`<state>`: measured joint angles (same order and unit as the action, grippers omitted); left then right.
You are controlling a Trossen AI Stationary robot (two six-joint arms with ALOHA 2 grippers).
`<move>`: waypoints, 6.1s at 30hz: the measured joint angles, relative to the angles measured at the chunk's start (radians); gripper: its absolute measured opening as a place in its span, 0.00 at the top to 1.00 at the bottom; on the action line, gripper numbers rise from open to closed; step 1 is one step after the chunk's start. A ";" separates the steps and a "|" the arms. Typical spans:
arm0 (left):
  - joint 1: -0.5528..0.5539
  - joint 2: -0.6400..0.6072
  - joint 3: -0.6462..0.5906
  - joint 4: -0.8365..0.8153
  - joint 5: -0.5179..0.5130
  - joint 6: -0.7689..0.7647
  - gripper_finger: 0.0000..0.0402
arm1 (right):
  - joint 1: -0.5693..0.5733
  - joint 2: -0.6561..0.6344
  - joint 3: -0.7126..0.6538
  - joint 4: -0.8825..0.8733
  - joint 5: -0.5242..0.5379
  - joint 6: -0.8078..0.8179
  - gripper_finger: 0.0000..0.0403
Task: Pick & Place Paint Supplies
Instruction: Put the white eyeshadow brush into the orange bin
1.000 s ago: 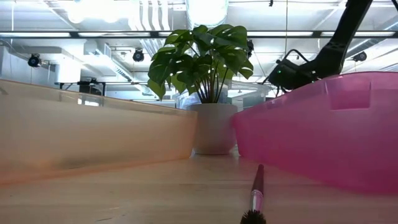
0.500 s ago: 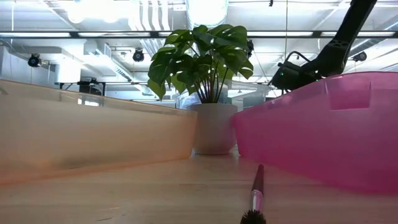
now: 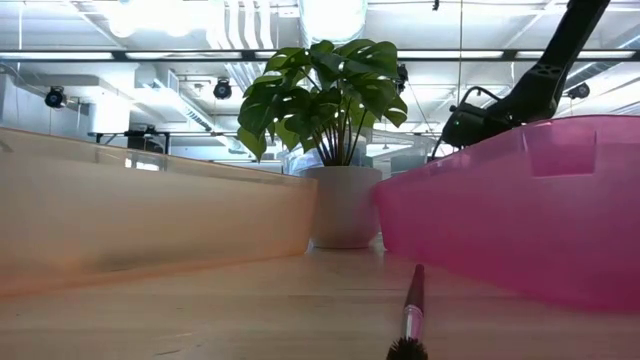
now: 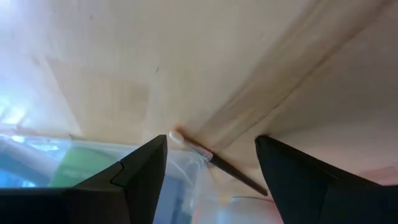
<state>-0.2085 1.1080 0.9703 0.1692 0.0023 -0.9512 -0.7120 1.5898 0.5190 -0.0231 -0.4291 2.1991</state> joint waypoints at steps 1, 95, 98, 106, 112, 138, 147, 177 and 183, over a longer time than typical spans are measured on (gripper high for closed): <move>0.000 0.000 0.000 0.000 0.000 0.000 0.79 | 0.000 0.000 0.000 -0.001 0.004 0.008 0.38; -0.015 0.000 0.000 0.051 -0.010 -0.053 0.79 | 0.103 -0.002 0.001 0.197 0.178 0.007 0.88; -0.015 0.000 0.000 0.050 -0.010 -0.073 0.79 | 0.104 -0.010 -0.014 0.200 0.174 -0.007 0.88; -0.015 0.000 0.000 0.048 -0.010 -0.074 0.79 | 0.105 -0.150 -0.078 0.035 0.161 -0.063 0.88; -0.015 0.000 0.000 0.048 -0.010 -0.067 0.79 | 0.104 -0.327 -0.143 -0.077 0.217 -0.083 0.88; -0.026 0.000 0.000 0.050 -0.011 -0.041 0.79 | 0.105 -0.763 -0.181 -0.177 -0.252 -1.424 0.88; -0.026 0.000 0.000 0.051 -0.028 -0.041 0.79 | 0.103 -0.756 -0.181 -0.212 -0.150 -1.888 0.80; -0.053 0.001 0.000 0.048 -0.039 0.012 0.79 | 0.099 -0.443 -0.190 0.081 0.258 -2.470 0.50; -0.062 0.001 0.000 0.048 -0.039 0.009 0.79 | 0.100 -0.343 -0.189 0.169 0.169 -2.504 0.50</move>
<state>-0.2709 1.1090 0.9703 0.2169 -0.0366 -0.9425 -0.6125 1.2464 0.3302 0.1461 -0.2600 -0.3051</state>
